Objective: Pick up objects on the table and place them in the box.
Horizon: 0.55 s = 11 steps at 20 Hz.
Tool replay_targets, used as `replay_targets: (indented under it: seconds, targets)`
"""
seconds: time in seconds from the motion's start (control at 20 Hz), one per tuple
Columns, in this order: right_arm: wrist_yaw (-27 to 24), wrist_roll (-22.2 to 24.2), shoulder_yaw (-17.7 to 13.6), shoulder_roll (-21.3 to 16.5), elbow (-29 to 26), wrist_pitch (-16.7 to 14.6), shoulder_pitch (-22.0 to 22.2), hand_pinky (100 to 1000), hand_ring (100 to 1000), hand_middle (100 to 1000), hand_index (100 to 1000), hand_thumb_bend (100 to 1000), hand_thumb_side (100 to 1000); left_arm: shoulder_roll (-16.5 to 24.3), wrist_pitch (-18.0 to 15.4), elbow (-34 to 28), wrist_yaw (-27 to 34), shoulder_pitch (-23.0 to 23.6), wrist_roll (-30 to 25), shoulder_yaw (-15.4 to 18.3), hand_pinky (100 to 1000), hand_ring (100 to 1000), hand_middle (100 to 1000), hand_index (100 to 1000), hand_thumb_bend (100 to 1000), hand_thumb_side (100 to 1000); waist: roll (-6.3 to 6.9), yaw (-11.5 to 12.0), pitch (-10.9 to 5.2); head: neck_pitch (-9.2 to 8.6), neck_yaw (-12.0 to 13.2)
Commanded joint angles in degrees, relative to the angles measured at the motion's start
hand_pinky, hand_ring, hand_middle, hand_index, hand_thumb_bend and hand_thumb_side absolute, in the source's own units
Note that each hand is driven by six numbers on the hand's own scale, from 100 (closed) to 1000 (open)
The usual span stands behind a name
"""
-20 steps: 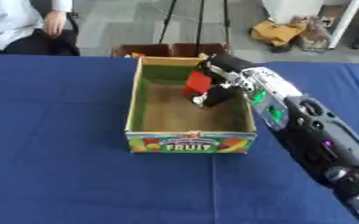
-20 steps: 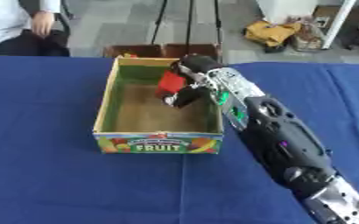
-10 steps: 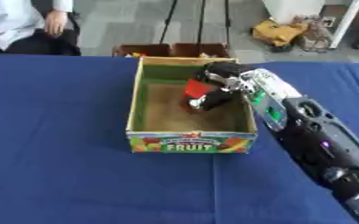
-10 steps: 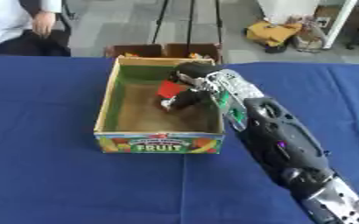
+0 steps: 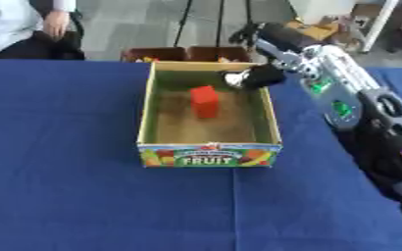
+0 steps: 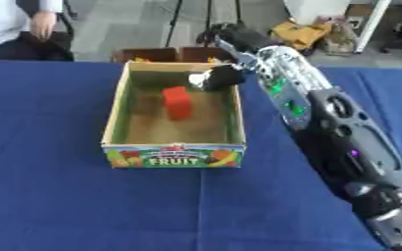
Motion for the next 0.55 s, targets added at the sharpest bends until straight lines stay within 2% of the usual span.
replay_targets:
  seconds: [0.05,0.15,0.3,0.4,0.55]
  targets:
    - [-7.6,-4.6,-2.9,-6.5,-12.4,3.0,2.7,388,750,753,878,167,698,1.3,0.1,-0.8,-0.5,-0.2,0.6,0.7,863,923,889,992,119,1000,0.50,-0.6,-2.64,0.97,1.0]
    - [-12.9,-7.9,-4.7,-9.0,-19.6,4.6,6.6,375,731,736,878,100,672,1.1,0.1,-0.8,-0.7,-0.1,1.4,0.9,863,923,890,993,122,1000,0.84,-1.4,-2.97,1.86,1.5]
    - [-20.4,-14.9,-7.2,-11.6,-28.5,5.6,12.9,402,703,715,855,100,661,0.6,-0.3,-0.8,-0.8,0.0,3.3,1.2,863,923,892,994,129,1000,1.52,-2.3,-3.44,3.28,2.7]
    - [-24.8,-20.6,-8.6,-12.4,-30.1,3.3,16.1,445,697,713,848,100,670,0.4,-0.7,-0.8,-0.9,0.1,4.9,1.4,864,922,893,995,136,1000,1.94,-2.7,-3.76,3.89,3.7]
    - [-31.1,-30.2,-11.0,-11.7,-30.5,-3.8,20.9,501,698,710,835,100,729,-0.1,-2.0,-0.8,-1.0,0.2,8.2,1.9,865,923,895,997,149,997,2.51,-3.4,-4.21,4.11,5.1]
